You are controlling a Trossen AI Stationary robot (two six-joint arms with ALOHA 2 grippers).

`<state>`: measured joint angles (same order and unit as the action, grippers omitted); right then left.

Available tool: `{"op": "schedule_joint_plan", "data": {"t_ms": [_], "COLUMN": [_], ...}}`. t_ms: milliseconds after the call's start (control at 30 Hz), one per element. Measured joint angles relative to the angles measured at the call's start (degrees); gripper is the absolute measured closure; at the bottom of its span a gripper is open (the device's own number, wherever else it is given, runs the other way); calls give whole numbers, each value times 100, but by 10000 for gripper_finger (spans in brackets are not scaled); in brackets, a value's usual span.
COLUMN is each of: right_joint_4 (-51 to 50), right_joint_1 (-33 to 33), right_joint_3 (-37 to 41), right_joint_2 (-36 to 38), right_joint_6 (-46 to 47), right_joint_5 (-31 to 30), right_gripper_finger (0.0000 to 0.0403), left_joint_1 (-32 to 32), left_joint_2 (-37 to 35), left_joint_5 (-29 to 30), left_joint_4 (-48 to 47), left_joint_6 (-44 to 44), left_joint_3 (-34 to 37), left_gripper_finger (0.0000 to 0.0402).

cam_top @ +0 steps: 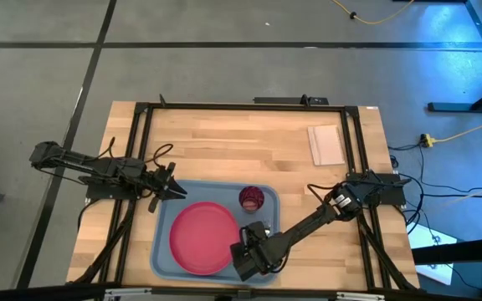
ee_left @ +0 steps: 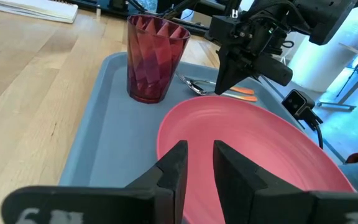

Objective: Pick and place plate/cup/fork/spoon on tray
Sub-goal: Put the orange spoon on the blue serving tray to the left of the orange fork, then return to Home Position

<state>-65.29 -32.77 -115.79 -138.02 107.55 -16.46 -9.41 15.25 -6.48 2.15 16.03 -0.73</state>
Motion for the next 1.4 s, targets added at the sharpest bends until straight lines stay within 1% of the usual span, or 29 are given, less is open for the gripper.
{"op": "schedule_joint_plan", "data": {"t_ms": [567, 633, 700, 867, 1000, 1067, 1100, 1233, 1300, 1400], "right_joint_4": [-58, -79, -84, -488, -744, -724, -623, -172, -123, -31], "right_joint_1": [-2, -21, -58, -202, -298, -384, -438, -683, -763, -827], "right_joint_3": [0, -76, -229, -911, -1649, -1920, -1923, -1862, -1862, -1816], "right_joint_2": [0, -8, -11, -11, -10, -7, 7, 101, 109, 112], "right_joint_6": [11, -27, -181, -845, -1822, -1937, -2129, -3786, -4282, -4796], "right_joint_5": [-1, -120, -402, -1300, -1617, -1767, -1860, -1994, -2052, -2341], "right_gripper_finger": [389, 389, 389, 389, 389, 389, 389, 389, 389, 389], "left_joint_1": [0, 0, 0, 0, 0, 0, -1, -2, 0, 0], "left_joint_2": [0, 0, 0, 0, 0, 0, 0, 0, 0, 0], "left_joint_5": [1, 0, 0, 0, 0, 0, 0, 3, 6, 4], "left_joint_4": [0, 0, 1, 0, 1, 0, -1, -2, -9, -15], "left_joint_6": [0, 0, 0, 0, 0, 0, 0, 0, 0, 0], "left_joint_3": [0, 0, 0, 0, 0, 0, 0, 0, 0, 0], "left_gripper_finger": [333, 333, 333, 333, 333, 333, 333, 333, 333, 333]}}
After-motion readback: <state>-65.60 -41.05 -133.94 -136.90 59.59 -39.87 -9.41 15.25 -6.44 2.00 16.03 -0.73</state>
